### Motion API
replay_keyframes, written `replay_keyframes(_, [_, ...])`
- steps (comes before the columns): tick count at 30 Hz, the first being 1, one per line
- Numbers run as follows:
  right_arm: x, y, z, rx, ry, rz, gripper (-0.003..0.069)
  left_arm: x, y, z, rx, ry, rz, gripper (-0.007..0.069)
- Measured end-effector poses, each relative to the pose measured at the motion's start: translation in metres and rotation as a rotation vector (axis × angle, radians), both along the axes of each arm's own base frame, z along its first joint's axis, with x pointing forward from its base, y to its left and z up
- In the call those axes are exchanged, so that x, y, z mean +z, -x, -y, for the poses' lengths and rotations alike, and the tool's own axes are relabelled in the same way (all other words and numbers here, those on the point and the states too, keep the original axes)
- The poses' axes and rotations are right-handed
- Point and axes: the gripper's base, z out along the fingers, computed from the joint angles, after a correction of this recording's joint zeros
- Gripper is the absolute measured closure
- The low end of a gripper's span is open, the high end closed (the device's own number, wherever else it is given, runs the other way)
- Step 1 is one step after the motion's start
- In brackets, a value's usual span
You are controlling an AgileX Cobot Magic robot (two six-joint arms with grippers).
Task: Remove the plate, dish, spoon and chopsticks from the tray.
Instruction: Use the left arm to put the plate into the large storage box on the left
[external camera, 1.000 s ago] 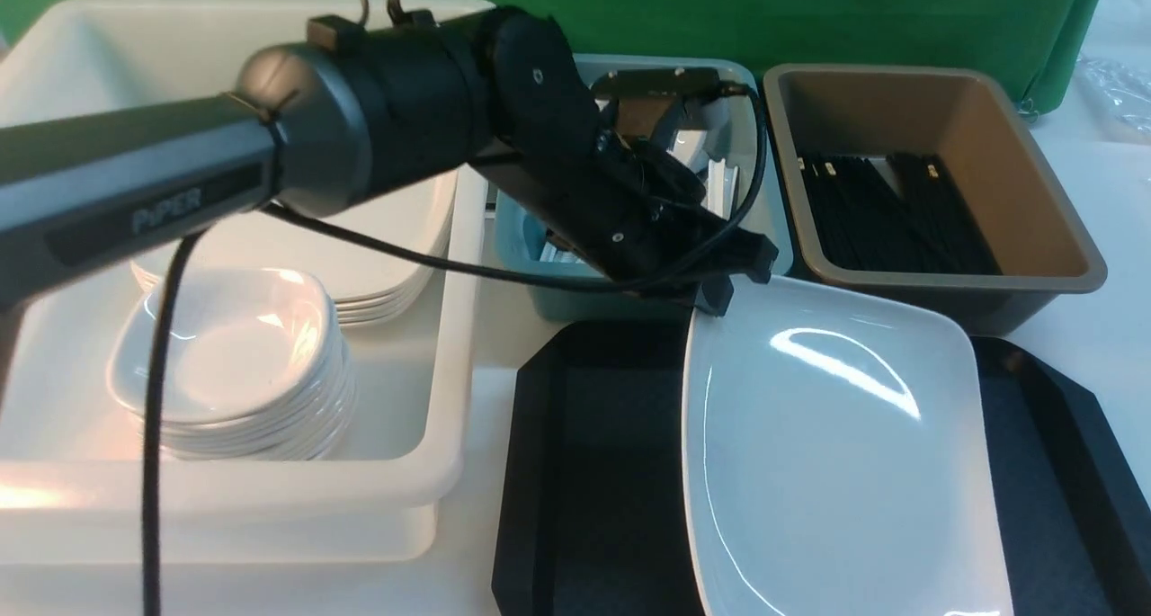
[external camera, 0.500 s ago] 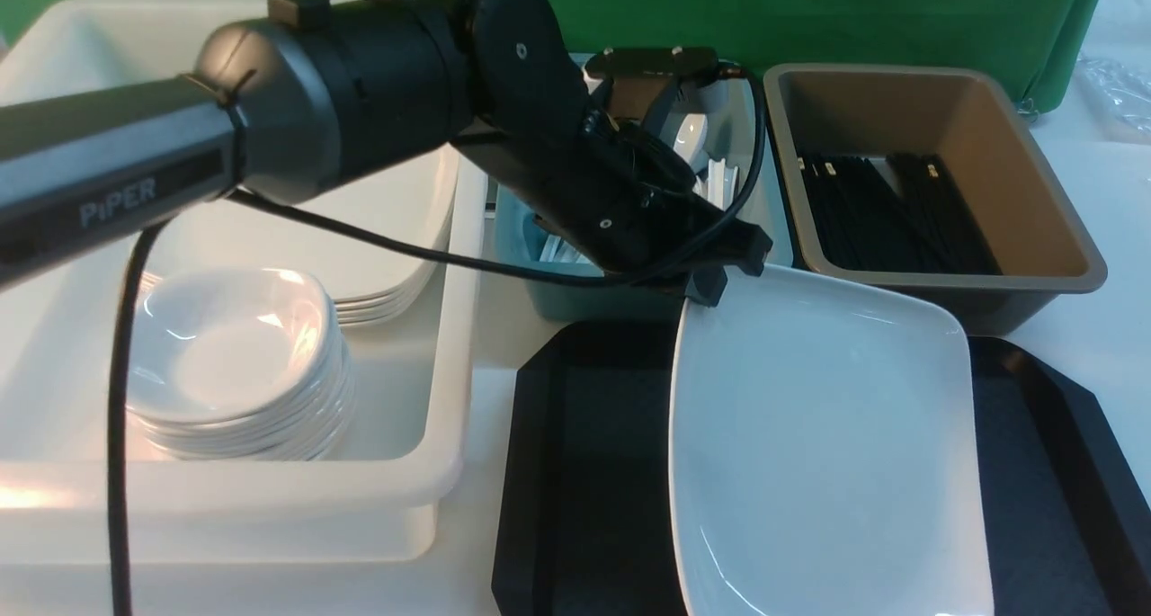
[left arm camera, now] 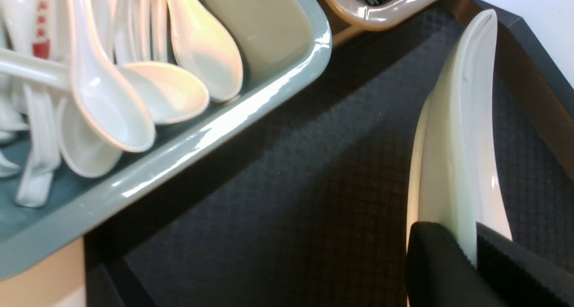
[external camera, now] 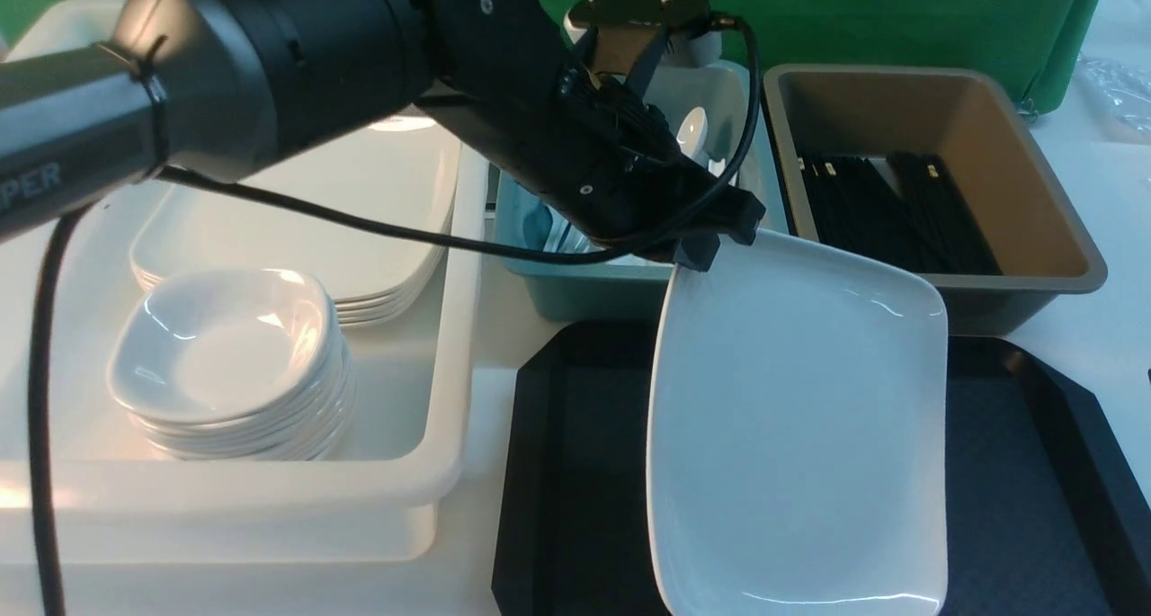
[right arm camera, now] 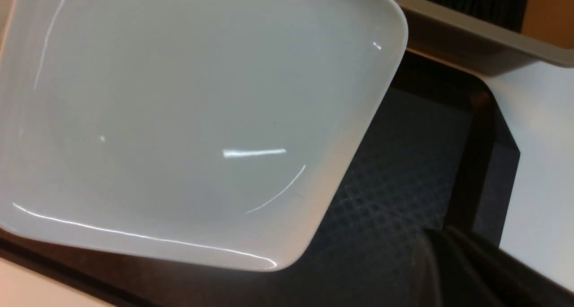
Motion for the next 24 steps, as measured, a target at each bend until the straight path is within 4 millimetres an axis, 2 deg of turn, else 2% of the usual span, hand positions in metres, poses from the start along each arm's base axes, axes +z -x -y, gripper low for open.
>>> replay_keyframes(9, [0.0, 0.0, 0.0, 0.0, -0.001, 0.002, 0.0622, 0.005, 0.003, -0.003, -0.003, -0.012, 0.006, 0.0607])
replay_keyframes(24, [0.0, 0.0, 0.0, 0.0, -0.001, 0.003, 0.0622, 0.028, 0.012, -0.014, 0.001, -0.036, 0.081, 0.0603])
